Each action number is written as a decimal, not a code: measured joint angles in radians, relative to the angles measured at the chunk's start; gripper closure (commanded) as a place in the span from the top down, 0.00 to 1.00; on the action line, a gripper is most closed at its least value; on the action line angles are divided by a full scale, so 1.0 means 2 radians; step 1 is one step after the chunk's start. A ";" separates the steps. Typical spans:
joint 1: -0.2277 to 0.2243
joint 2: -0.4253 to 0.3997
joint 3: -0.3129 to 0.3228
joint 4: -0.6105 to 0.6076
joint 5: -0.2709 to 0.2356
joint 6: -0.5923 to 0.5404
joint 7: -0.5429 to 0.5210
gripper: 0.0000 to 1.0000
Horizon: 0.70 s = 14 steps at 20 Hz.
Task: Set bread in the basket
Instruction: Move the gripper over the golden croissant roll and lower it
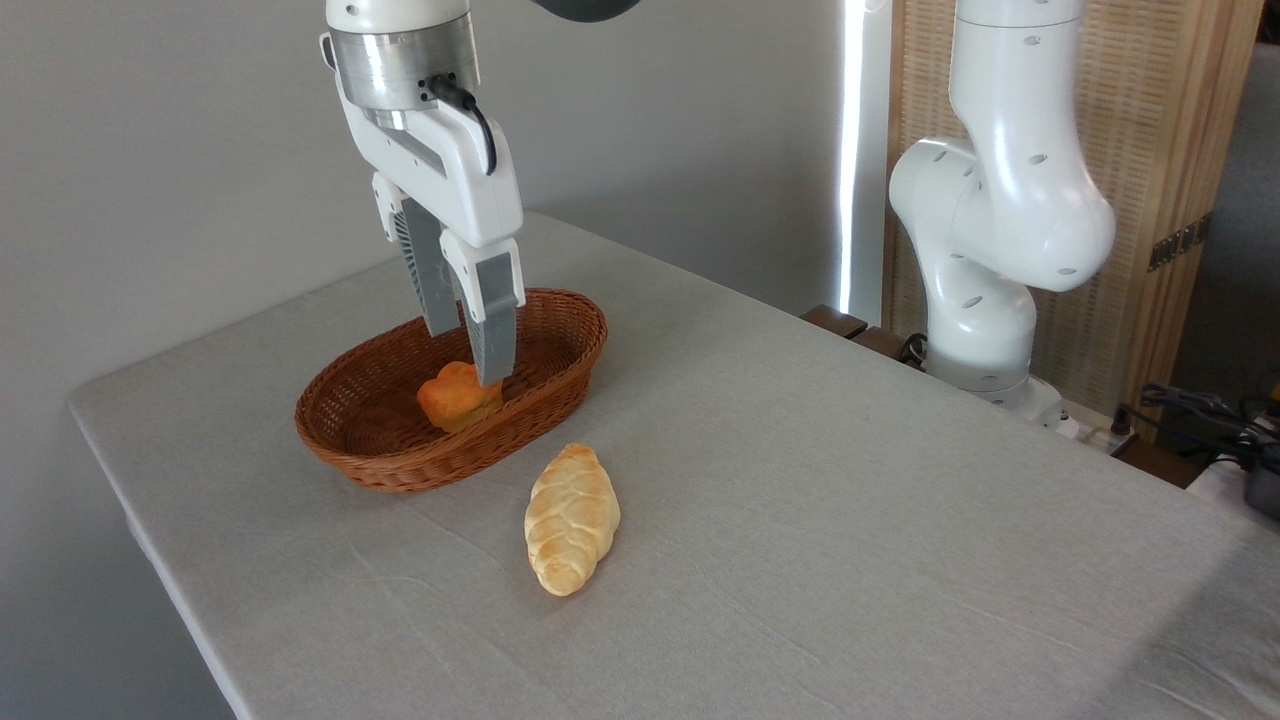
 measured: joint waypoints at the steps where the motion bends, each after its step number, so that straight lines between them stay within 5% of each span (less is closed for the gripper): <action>1: 0.001 0.001 0.001 -0.004 0.000 -0.002 0.000 1.00; 14: 0.026 0.014 0.004 -0.135 0.004 0.076 0.000 1.00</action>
